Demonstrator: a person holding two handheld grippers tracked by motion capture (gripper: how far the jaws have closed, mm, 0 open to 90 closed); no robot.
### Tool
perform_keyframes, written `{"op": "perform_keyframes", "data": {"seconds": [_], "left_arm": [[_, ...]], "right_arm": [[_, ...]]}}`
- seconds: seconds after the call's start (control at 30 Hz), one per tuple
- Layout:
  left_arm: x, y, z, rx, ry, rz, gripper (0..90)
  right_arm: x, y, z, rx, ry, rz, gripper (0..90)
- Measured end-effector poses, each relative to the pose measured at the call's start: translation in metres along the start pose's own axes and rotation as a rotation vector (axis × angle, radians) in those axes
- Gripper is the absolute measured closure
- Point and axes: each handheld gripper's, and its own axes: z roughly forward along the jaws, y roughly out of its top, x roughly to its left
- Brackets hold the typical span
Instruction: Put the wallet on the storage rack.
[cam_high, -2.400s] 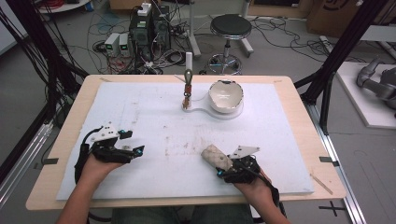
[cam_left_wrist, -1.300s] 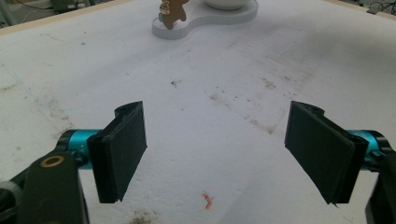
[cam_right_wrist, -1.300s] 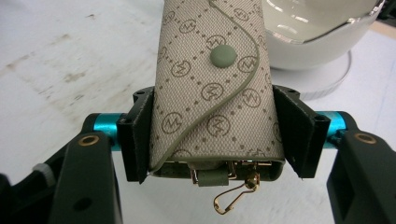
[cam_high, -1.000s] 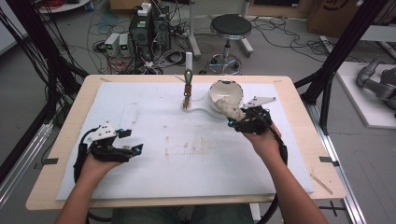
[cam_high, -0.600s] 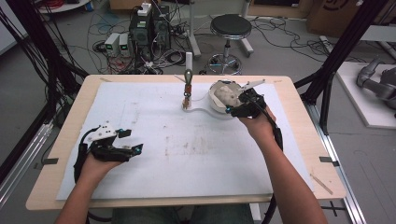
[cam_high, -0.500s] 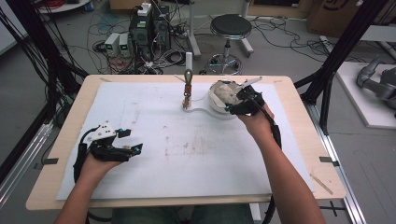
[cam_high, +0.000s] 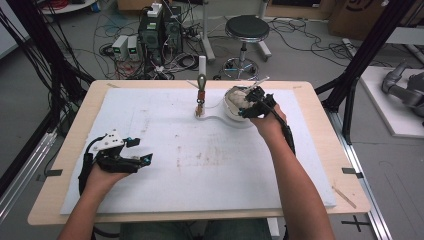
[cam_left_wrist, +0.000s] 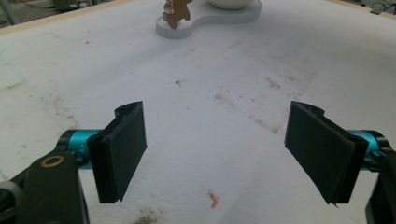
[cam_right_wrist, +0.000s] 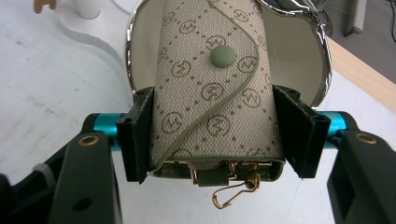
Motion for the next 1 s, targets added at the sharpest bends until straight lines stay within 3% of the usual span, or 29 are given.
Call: {"op": "perform_keyframes", "data": {"seconds": [0.23,0.7,1.0], "left_arm": [[0.0,0.0,0.0,0.002,-0.002,0.003,20.7],[-0.001,0.0,0.0,0.005,0.002,0.006,20.7],[0.0,-0.001,-0.001,0.004,0.009,-0.002,20.7]], "right_arm": [[0.002,0.008,0.009,0.051,-0.035,-0.042,36.3],[-0.005,0.009,0.022,0.066,-0.034,0.002,36.0],[-0.003,0.011,0.028,0.067,-0.053,-0.001,34.1]]}}
